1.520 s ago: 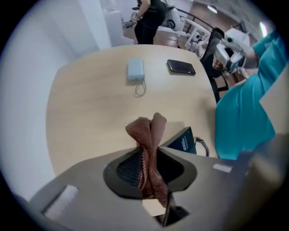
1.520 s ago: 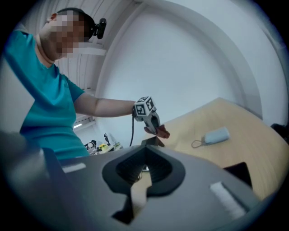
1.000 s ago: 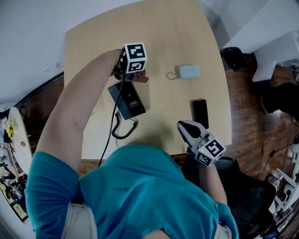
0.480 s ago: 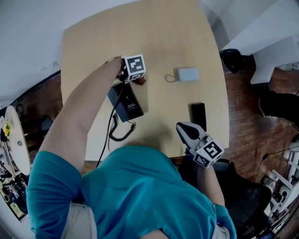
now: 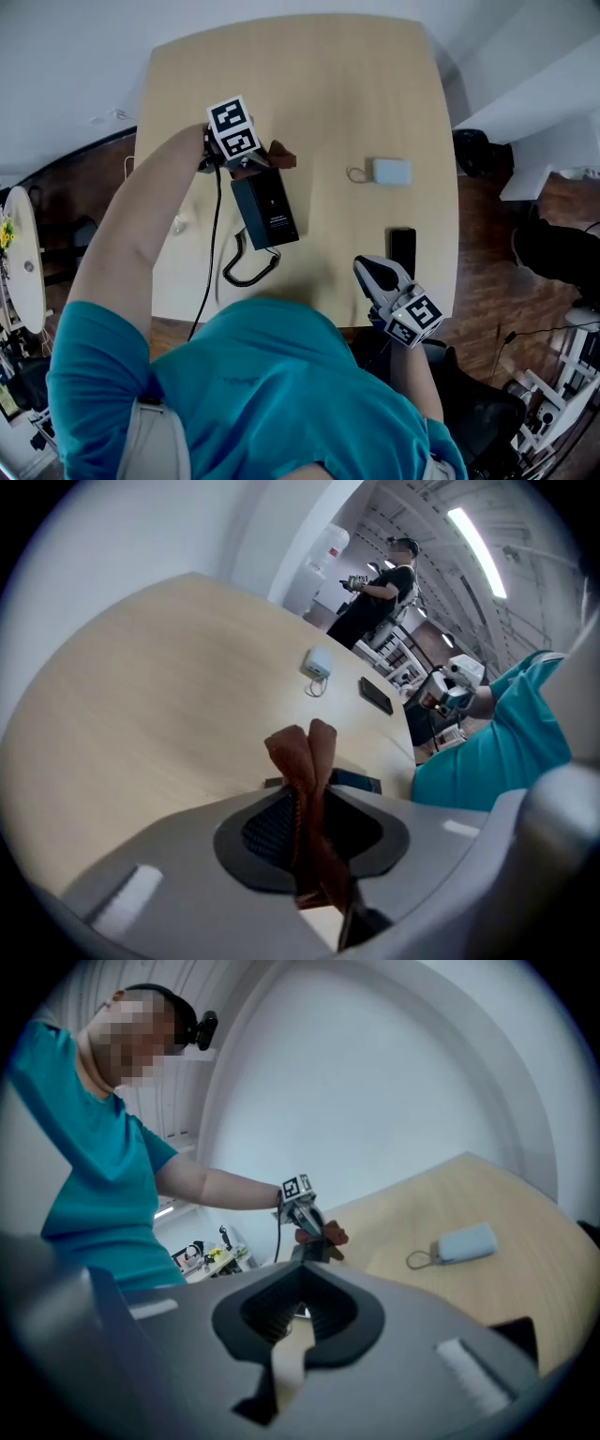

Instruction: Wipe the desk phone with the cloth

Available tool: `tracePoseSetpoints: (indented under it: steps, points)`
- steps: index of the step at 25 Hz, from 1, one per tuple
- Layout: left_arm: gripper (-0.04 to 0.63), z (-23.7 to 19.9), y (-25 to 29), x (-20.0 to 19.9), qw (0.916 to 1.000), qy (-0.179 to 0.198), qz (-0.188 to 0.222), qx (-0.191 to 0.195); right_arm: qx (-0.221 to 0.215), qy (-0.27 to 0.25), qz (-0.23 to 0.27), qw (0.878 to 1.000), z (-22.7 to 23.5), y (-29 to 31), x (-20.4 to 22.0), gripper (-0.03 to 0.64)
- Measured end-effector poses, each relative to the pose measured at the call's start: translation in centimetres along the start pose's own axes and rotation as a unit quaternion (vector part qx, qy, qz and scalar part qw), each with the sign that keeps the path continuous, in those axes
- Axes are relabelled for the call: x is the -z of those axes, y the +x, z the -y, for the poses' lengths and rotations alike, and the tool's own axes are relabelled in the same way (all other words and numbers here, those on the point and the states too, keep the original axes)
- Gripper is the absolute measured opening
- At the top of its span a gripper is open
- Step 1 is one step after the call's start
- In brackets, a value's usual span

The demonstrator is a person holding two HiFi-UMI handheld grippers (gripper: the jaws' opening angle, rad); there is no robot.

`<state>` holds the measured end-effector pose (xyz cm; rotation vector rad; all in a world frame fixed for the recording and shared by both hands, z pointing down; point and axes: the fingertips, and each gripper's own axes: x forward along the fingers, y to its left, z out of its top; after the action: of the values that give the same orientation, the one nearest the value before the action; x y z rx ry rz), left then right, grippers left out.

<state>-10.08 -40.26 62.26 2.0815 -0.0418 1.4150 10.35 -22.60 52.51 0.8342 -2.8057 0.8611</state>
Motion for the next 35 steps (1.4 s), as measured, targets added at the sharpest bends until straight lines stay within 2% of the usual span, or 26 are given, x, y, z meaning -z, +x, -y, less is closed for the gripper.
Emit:
tracePoseSetpoints:
  steps: [2,5,8,10,14,17,19,21,22,24,27,30,33,35]
  points:
    - [0.097,-1.0,1.0,0.3,0.9997,-0.011,0.012,-0.017,-0.004,-0.005,-0.007,1.000,-0.4,0.5,-0.3,0.002]
    - [0.094,-2.8,2.5,0.2,0.9980,-0.005,0.015,-0.061,0.000,-0.009,-0.016,1.000,-0.5,0.7,-0.4,0.002]
    - [0.091,-4.7,3.9,0.3,0.9933,-0.009,0.016,-0.114,0.001,-0.012,-0.024,1.000,-1.0,0.8,-0.3,0.002]
    - [0.091,-5.1,4.1,0.7,0.9904,-0.010,0.019,-0.137,0.002,-0.017,-0.028,0.999,-1.3,0.8,-0.4,0.002]
    - [0.094,-3.5,1.0,0.3,0.9867,0.025,0.047,-0.154,0.003,-0.028,-0.024,0.999,-1.6,0.7,-1.0,0.002]
    - [0.093,1.2,-2.4,-0.2,0.9773,0.085,0.064,-0.183,-0.004,-0.032,-0.019,0.999,-2.1,0.9,-1.3,0.002]
    - [0.094,5.4,-2.0,0.5,0.9685,0.130,0.042,-0.208,-0.010,-0.036,-0.017,0.999,-2.5,1.0,-1.3,0.002]
    - [0.094,9.4,0.2,1.2,0.9545,0.175,0.013,-0.241,-0.017,-0.041,-0.016,0.999,-2.8,1.1,-1.2,0.002]
    - [0.094,11.2,2.0,1.6,0.9482,0.196,-0.001,-0.250,-0.019,-0.041,-0.015,0.999,-2.9,1.2,-1.2,0.002]
    - [0.094,14.1,6.5,2.6,0.9414,0.225,-0.022,-0.250,-0.022,-0.040,-0.014,0.999,-3.3,1.3,-1.0,0.002]
    - [0.094,16.1,12.3,3.1,0.9366,0.236,-0.050,-0.254,-0.020,-0.037,-0.015,0.999,-3.8,1.0,-0.8,0.002]
    - [0.094,15.8,17.1,3.6,0.9309,0.241,-0.088,-0.260,-0.013,-0.035,-0.016,0.999,-3.8,0.3,-0.5,0.002]
    - [0.094,15.4,19.0,3.8,0.9200,0.247,-0.114,-0.282,-0.004,-0.028,-0.012,1.000,-3.5,-0.7,-0.1,0.002]
    - [0.094,15.3,19.1,4.2,0.9184,0.243,-0.121,-0.288,0.000,-0.023,-0.009,1.000,-3.1,-1.3,0.2,0.002]
